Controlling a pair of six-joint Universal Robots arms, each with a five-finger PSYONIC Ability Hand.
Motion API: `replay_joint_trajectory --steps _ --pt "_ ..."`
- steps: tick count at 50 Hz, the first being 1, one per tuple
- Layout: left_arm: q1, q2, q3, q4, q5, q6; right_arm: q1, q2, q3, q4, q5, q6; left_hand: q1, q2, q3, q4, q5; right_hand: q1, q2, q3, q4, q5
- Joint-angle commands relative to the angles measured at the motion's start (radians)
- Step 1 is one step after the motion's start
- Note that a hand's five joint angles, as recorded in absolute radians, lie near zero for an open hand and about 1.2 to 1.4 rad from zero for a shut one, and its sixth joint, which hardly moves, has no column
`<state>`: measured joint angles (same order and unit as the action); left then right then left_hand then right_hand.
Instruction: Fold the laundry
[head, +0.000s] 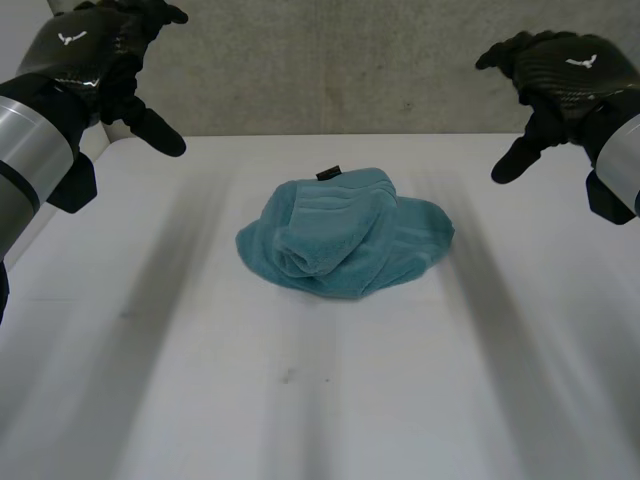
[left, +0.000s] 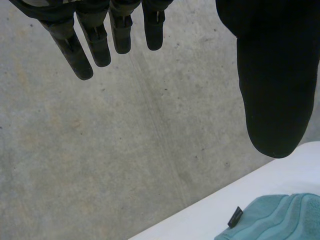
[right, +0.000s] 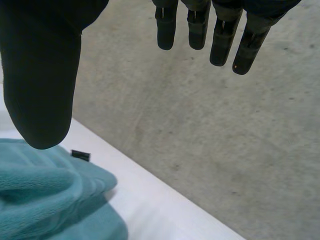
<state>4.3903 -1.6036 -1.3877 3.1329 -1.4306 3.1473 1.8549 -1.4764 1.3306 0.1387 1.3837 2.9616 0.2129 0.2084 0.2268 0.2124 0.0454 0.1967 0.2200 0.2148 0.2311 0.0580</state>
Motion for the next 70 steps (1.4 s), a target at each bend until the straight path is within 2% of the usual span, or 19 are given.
replay_joint_trajectory --steps 1,8,12,19,28,33,35,38,41,43,50,52,53,58,61,62,66,69,70 --pt "0.0 -0.09 0.007 0.003 0.009 0.004 0.0 0.065 -0.001 0.021 -0.078 -0.022 0.009 0.014 -0.005 0.01 0.002 -0.022 -0.046 -0.04 -0.057 -0.058" --pt "-0.002 -0.223 0.006 0.004 0.004 0.105 0.007 0.139 -0.013 0.027 -0.091 -0.188 0.021 0.026 0.007 0.022 0.014 0.044 0.02 0.026 0.009 0.008" --pt "-0.003 -0.262 0.004 0.033 -0.002 0.165 0.092 0.202 -0.06 0.019 -0.117 -0.269 0.018 0.023 0.004 0.019 0.011 0.05 0.026 0.032 0.015 0.014" --pt "0.024 -0.274 -0.071 0.122 -0.013 0.183 0.227 0.411 -0.255 0.018 -0.175 -0.285 0.006 0.011 -0.007 0.007 -0.001 0.091 0.067 0.073 0.056 0.055" --pt "0.1 -0.24 -0.195 0.142 -0.008 0.186 0.336 0.689 -0.491 0.027 -0.235 -0.282 0.004 0.008 -0.01 0.004 -0.003 0.146 0.123 0.128 0.112 0.111" --pt "0.138 -0.23 -0.241 0.156 -0.004 0.186 0.371 0.798 -0.564 0.029 -0.204 -0.294 -0.002 0.002 -0.016 -0.002 -0.009 0.457 0.434 0.439 0.423 0.421" --pt "0.159 -0.23 -0.252 0.164 0.002 0.185 0.374 0.812 -0.579 0.025 -0.167 -0.308 -0.002 0.002 -0.016 -0.002 -0.009 0.733 0.709 0.715 0.698 0.697" --pt "0.166 -0.239 -0.252 0.176 0.009 0.185 0.376 0.797 -0.593 0.015 -0.109 -0.332 -0.002 0.002 -0.016 -0.002 -0.009 1.198 1.174 1.179 1.163 1.162" --pt "0.163 -0.265 -0.241 0.208 0.024 0.185 0.376 0.737 -0.596 -0.005 -0.071 -0.323 -0.002 0.002 -0.016 -0.002 -0.009 1.2 1.176 1.181 1.165 1.164" --pt "0.163 -0.309 -0.231 0.251 0.048 0.186 0.376 0.648 -0.567 -0.027 -0.054 -0.308 -0.002 0.002 -0.016 -0.002 -0.009 1.2 1.176 1.181 1.165 1.164" --pt "0.147 -0.43 -0.15 0.358 0.148 0.188 0.369 0.429 -0.398 -0.034 -0.055 -0.236 0.001 0.005 -0.013 0.001 -0.006 1.2 1.176 1.181 1.165 1.164" --pt "0.13 -0.475 -0.105 0.365 0.185 0.185 0.371 0.375 -0.352 -0.031 -0.058 -0.226 -0.005 -0.001 -0.019 -0.005 -0.012 1.2 1.176 1.181 1.165 1.164" --pt "0.121 -0.49 -0.088 0.365 0.196 0.183 0.372 0.301 -0.287 -0.028 -0.06 -0.225 -0.005 -0.001 -0.019 -0.005 -0.012 1.2 1.176 1.181 1.165 1.164" --pt "0.058 -0.553 -0.03 0.365 0.26 0.18 0.372 0.202 -0.2 -0.027 -0.061 -0.223 -0.017 -0.012 -0.031 -0.016 -0.024 1.2 1.176 1.181 1.165 1.164" --pt "0.017 -0.569 -0.027 0.363 0.3 0.177 0.372 0.082 -0.081 -0.028 -0.089 -0.223 -0.02 -0.015 -0.034 -0.019 -0.027 1.2 1.176 1.181 1.165 1.164" --pt "-0.024 -0.576 -0.031 0.365 0.329 0.177 0.371 0.067 -0.062 -0.027 -0.097 -0.223 -0.02 -0.015 -0.034 -0.019 -0.027 1.2 1.176 1.181 1.165 1.164" --pt "-0.069 -0.585 -0.04 0.366 0.348 0.177 0.365 0.005 0.011 -0.028 -0.133 -0.223 -0.008 -0.004 -0.022 -0.008 -0.015 1.2 1.176 1.181 1.165 1.164" --pt "-0.087 -0.592 -0.047 0.366 0.346 0.178 0.36 -0.024 0.048 -0.03 -0.156 -0.223 0.062 0.066 0.048 0.062 0.055 1.2 1.176 1.181 1.165 1.164" --pt "-0.1 -0.593 -0.048 0.372 0.342 0.178 0.357 -0.025 0.059 -0.036 -0.152 -0.223 0.431 0.436 0.417 0.432 0.424 1.2 1.176 1.181 1.165 1.164"
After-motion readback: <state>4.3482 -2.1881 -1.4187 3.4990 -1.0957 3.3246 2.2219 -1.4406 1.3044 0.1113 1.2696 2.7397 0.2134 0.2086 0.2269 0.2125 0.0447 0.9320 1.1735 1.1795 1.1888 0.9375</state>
